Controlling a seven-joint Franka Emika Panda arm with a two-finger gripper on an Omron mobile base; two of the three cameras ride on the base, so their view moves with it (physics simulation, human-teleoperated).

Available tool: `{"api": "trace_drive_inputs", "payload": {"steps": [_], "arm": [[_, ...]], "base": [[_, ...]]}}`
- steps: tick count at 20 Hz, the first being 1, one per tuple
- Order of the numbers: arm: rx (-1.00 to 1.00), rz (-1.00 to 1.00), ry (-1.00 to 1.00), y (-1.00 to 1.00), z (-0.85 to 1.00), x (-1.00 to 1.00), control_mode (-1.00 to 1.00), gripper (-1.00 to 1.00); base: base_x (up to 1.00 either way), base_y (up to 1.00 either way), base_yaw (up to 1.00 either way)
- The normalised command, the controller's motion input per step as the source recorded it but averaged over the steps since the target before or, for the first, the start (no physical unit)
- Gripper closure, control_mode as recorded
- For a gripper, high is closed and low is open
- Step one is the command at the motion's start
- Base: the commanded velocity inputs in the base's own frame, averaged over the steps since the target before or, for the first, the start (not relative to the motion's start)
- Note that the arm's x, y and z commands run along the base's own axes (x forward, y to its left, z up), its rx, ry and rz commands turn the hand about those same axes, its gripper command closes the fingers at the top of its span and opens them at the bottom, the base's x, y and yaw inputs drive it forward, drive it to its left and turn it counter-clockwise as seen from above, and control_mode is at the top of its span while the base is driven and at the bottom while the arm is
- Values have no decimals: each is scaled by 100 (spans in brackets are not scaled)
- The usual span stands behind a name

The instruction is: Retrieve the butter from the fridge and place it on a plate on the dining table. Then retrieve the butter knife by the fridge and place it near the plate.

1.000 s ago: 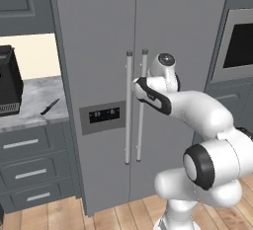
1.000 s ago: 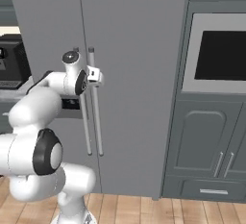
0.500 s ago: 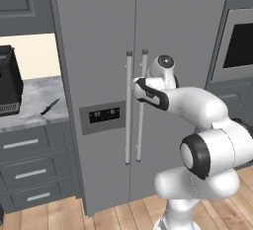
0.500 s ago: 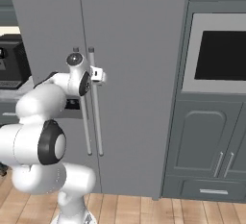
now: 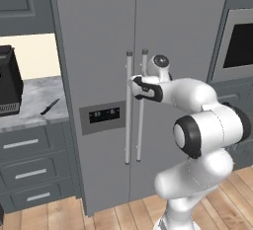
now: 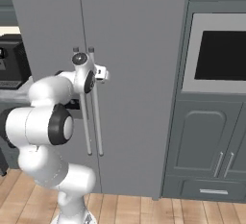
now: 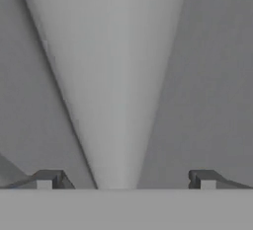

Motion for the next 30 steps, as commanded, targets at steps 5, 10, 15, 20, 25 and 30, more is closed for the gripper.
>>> {"api": "trace_drive_inputs", "payload": {"steps": [5,10,15,20,25,30], "arm": [[0,0,-4,0,-14,43,-100,100],[0,3,-11,0,-24,53,-100,100],[0,0,-1,-2,-1,12,-100,100],[4,0,3,-34,0,-94,-100,100],[10,0,14,-100,0,-100,-100,100],[10,2,19,-100,0,-100,-100,100]], "base": [[0,0,0],[0,0,0],[0,0,0],[0,0,0],[0,0,0],[0,0,0]]}}
